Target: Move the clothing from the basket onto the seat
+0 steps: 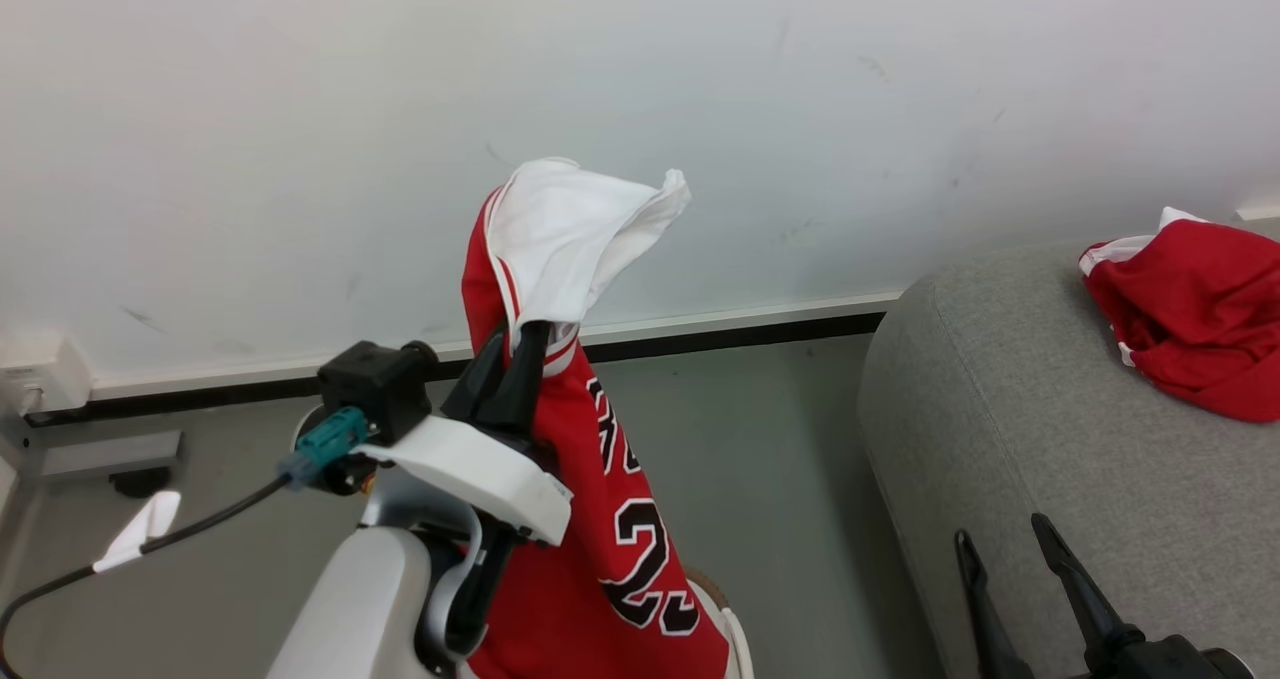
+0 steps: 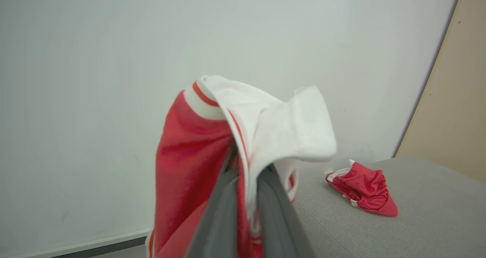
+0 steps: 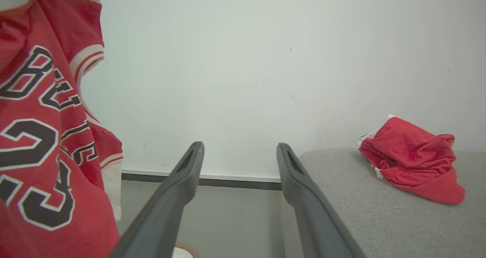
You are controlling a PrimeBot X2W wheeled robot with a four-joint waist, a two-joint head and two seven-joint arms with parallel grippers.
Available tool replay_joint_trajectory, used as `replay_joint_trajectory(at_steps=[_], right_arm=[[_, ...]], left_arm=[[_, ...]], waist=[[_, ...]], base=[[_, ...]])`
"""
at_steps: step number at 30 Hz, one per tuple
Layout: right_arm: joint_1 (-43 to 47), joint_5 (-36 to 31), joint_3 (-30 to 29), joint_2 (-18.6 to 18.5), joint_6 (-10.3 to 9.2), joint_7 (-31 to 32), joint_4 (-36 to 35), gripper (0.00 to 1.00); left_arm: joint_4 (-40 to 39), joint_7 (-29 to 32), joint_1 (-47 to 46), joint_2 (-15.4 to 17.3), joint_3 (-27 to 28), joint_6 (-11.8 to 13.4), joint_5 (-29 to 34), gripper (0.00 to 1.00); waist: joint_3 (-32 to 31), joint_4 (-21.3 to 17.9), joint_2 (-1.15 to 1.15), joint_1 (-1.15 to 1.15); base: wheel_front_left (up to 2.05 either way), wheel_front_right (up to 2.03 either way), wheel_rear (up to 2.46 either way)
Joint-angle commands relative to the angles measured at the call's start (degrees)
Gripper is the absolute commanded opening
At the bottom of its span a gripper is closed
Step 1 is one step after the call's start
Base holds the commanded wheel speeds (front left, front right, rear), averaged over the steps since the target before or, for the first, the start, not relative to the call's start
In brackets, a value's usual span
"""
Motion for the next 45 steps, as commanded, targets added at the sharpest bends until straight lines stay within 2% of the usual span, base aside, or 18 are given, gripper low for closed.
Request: replay_joint_trajectory(at_steps=[1,11,16,23,31,34,38,43,44,45], right_arm=[[0.4,0.0,0.2,-0.1,-0.13,0.0,0.1,1.00],[-0.4,0.4,1.6,-0.1,-0.13,0.0,0.2,1.00],[-1.9,0.4,4.5,-0.9,-0.13,0.0,-0.5,1.00],[-7.9,3.9,16.6,-4.2,-0.13,0.0,0.2,1.00],[-19.9,10.2,33.1,-5.6,-0.13,0.0,8.3,1.00],[-23.0,12.3,35.9,-5.2,-0.14,0.0,11.4,1.00],[-28.3,20.1,40.2,-3.1,-0.14,0.0,18.0,1.00],[-34.3,31.6,48.7,-1.0,-0.13,0.0,26.0,1.00],[-35.2,34.1,49.5,-0.8,-0.13,0.0,26.4,0.97],[-36.2,35.8,50.2,-0.7,-0.13,0.0,26.7,0.21]], left_arm=[[-1.1,0.4,1.0,0.2,-0.1,0.3,-0.4,0.00],[-4.0,1.4,2.3,0.6,-0.6,1.5,-0.6,0.00],[-4.2,1.6,2.5,0.5,-1.2,1.5,-0.7,0.00],[-5.1,1.8,2.2,0.5,-2.6,1.4,-0.2,0.00],[-6.9,2.2,1.4,-0.1,-5.6,1.0,-0.6,0.00],[-7.4,2.3,1.2,-0.1,-6.5,0.9,-0.7,0.00],[-8.6,2.7,0.8,-0.4,-8.4,0.8,-1.4,0.00],[-9.2,3.1,0.5,-0.6,-10.2,1.3,-1.9,0.00],[-9.2,3.1,0.4,-0.5,-10.4,1.4,-2.0,0.00],[-9.0,3.1,0.3,-0.6,-10.6,1.5,-2.2,0.00]], waist=[[-0.1,0.1,0.00,0.01],[-0.2,0.4,0.00,0.01],[-0.1,0.5,0.00,0.01],[0.1,1.3,0.00,0.01],[1.0,2.7,0.00,0.01],[1.2,3.1,0.00,0.01],[1.3,3.7,0.00,0.01],[1.1,4.2,0.00,0.01],[1.1,4.3,0.00,0.01],[1.1,4.5,0.00,0.01]], base=[[0.00,0.00,0.00],[0.00,0.00,0.00],[0.00,0.00,0.00],[0.00,0.00,0.00],[0.00,0.00,0.00],[0.00,0.00,0.00],[0.00,0.00,0.00],[0.00,0.00,0.00],[0.00,0.00,0.00],[0.00,0.00,0.00]])
